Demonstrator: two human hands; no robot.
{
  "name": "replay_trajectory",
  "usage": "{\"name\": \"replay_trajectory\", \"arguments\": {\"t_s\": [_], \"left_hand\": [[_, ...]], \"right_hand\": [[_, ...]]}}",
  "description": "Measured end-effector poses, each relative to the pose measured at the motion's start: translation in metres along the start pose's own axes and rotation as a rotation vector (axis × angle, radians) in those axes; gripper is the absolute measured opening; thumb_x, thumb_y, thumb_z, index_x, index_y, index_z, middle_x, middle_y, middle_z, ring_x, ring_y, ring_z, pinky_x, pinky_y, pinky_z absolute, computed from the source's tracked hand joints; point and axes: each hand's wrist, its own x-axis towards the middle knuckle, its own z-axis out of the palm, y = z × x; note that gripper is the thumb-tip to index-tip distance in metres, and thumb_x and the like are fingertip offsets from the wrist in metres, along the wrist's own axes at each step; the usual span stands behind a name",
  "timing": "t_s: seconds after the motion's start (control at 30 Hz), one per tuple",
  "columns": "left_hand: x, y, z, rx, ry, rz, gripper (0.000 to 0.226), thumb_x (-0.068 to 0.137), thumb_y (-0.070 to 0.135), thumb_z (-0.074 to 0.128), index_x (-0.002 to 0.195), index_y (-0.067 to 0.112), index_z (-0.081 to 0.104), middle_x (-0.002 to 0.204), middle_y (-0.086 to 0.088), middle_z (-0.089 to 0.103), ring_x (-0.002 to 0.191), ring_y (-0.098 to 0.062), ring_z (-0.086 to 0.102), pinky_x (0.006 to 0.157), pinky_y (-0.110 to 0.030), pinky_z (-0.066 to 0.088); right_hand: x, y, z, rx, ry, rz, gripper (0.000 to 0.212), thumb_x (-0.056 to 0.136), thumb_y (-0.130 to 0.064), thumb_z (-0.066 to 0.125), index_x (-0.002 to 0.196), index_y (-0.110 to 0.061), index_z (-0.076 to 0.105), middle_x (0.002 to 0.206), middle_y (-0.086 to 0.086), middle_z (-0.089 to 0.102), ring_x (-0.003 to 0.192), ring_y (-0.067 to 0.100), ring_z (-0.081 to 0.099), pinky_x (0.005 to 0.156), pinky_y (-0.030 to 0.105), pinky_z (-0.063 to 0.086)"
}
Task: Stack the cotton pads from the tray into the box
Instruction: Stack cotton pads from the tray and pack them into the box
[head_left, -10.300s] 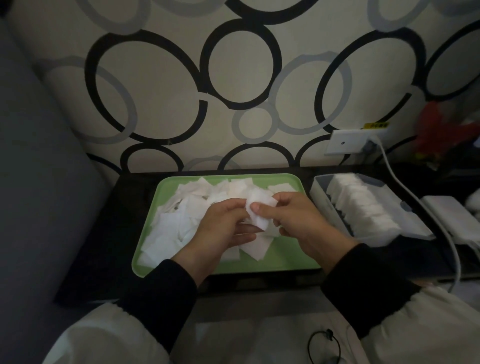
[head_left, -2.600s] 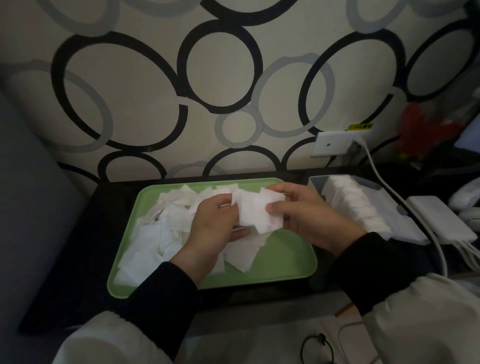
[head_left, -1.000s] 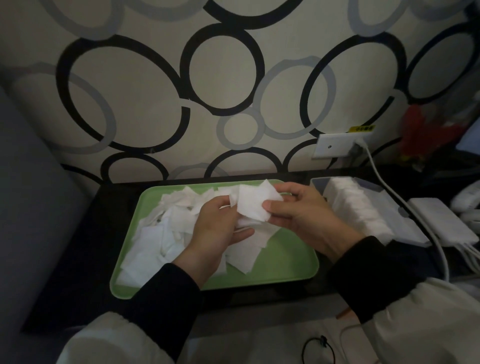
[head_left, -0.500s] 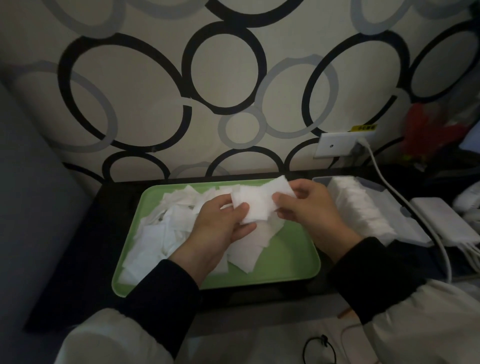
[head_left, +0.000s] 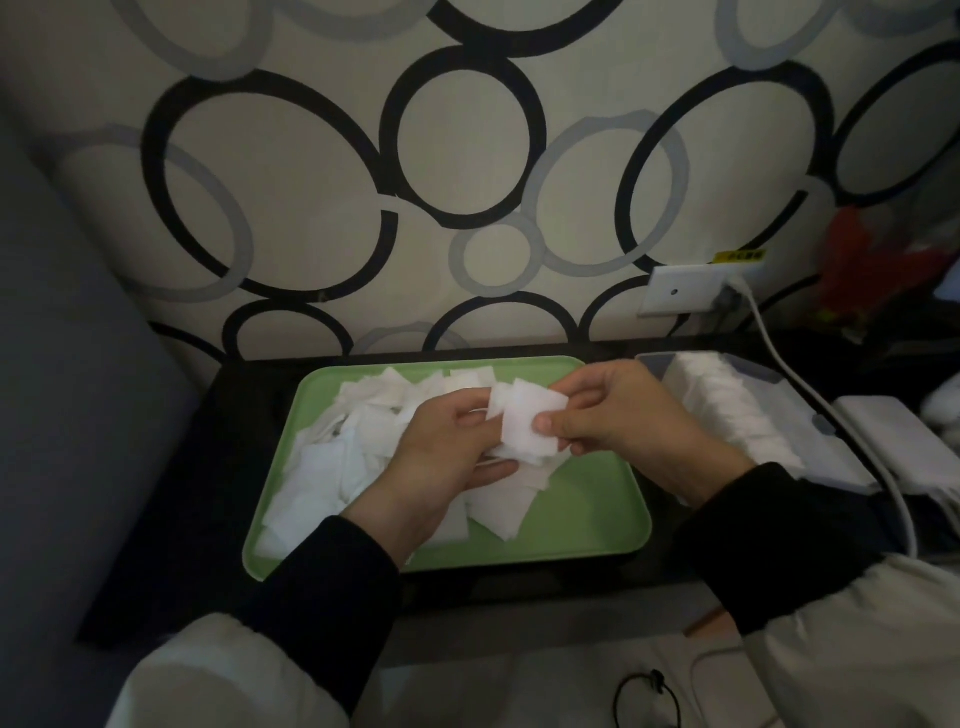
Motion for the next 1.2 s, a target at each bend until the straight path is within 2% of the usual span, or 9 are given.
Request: {"name": "replay_trajectory", "arguments": {"t_s": [0.17,0.3,0.4,0.5,0.63,0.77,0.9,1.07,1.2], "left_hand": [[-0.016,0.005,-0.010,0.016,0.021,-0.010,0.020,0.099,0.012,0.059,0.117,0.010,0.068,0.110,-0.012,0.074,0.094,-0.024,0.073,0.075,-0.031,0.062],[-0.035,0.011,-0.020,-0.021,0.034,-0.008,0.027,0.100,0.031,0.057,0.113,0.012,0.071,0.108,-0.008,0.075,0.096,-0.023,0.073,0.075,-0.033,0.060],[-0.055,0.010,-0.033,0.072,0.050,0.078,0.016,0.096,0.021,0.064,0.107,0.011,0.071,0.099,-0.003,0.077,0.091,-0.015,0.074,0.073,-0.026,0.058],[-0.070,0.007,-0.053,0.062,0.226,0.115,0.016,0.095,0.011,0.064,0.111,0.009,0.069,0.104,-0.008,0.076,0.095,-0.020,0.073,0.070,-0.027,0.058],[-0.096,0.008,-0.088,-0.093,0.477,0.136,0.021,0.096,0.011,0.062,0.116,0.007,0.067,0.111,-0.011,0.072,0.099,-0.023,0.070,0.066,-0.026,0.058],[-0.115,0.005,-0.114,-0.187,0.597,0.112,0.023,0.097,0.016,0.062,0.118,0.011,0.067,0.118,-0.010,0.069,0.107,-0.025,0.067,0.072,-0.032,0.058],[-0.114,0.003,-0.122,-0.139,0.548,0.098,0.024,0.096,0.018,0.063,0.119,0.012,0.066,0.119,-0.010,0.068,0.106,-0.024,0.067,0.067,-0.028,0.056],[-0.096,0.007,-0.118,0.003,0.493,0.086,0.022,0.096,0.018,0.063,0.117,0.014,0.067,0.115,-0.007,0.069,0.102,-0.020,0.067,0.065,-0.024,0.054],[-0.081,0.009,-0.115,0.050,0.459,0.091,0.017,0.096,0.018,0.062,0.112,0.017,0.068,0.110,-0.004,0.070,0.098,-0.018,0.067,0.066,-0.024,0.052]], "right_hand": [[-0.006,-0.005,0.016,-0.045,-0.010,-0.003,0.030,0.068,0.000,0.086,0.092,0.001,0.068,0.075,0.022,0.071,0.058,0.021,0.067,0.051,0.024,0.054],[-0.016,-0.013,0.038,-0.079,-0.003,-0.035,0.032,0.069,0.000,0.086,0.092,0.002,0.064,0.067,0.021,0.068,0.053,0.019,0.065,0.050,0.024,0.053],[-0.024,-0.018,0.062,-0.146,0.015,-0.092,0.036,0.068,-0.007,0.089,0.090,0.000,0.062,0.060,0.013,0.065,0.050,0.016,0.062,0.051,0.028,0.051],[-0.030,-0.015,0.087,-0.230,0.083,-0.141,0.034,0.072,-0.024,0.087,0.086,-0.009,0.059,0.062,0.003,0.066,0.049,0.014,0.063,0.050,0.023,0.048],[-0.041,0.004,0.113,-0.306,0.116,-0.128,0.007,0.090,-0.016,0.066,0.083,-0.016,0.065,0.071,0.000,0.071,0.059,0.011,0.067,0.056,0.020,0.049],[-0.040,0.030,0.132,-0.576,0.038,-0.051,0.011,0.087,-0.012,0.062,0.092,-0.021,0.068,0.098,0.000,0.070,0.090,0.017,0.065,0.078,0.023,0.047],[-0.022,0.031,0.132,-0.757,0.142,0.046,0.019,0.084,-0.023,0.064,0.100,-0.014,0.062,0.107,0.008,0.065,0.098,0.027,0.061,0.085,0.034,0.050],[-0.014,0.026,0.139,-0.838,0.127,0.164,0.063,0.074,-0.045,0.078,0.119,-0.013,0.047,0.117,0.009,0.054,0.105,0.030,0.058,0.083,0.035,0.047],[-0.006,0.023,0.138,-0.850,0.065,0.148,0.061,0.074,-0.043,0.080,0.122,-0.020,0.049,0.116,0.004,0.059,0.103,0.025,0.060,0.085,0.037,0.051]]}}
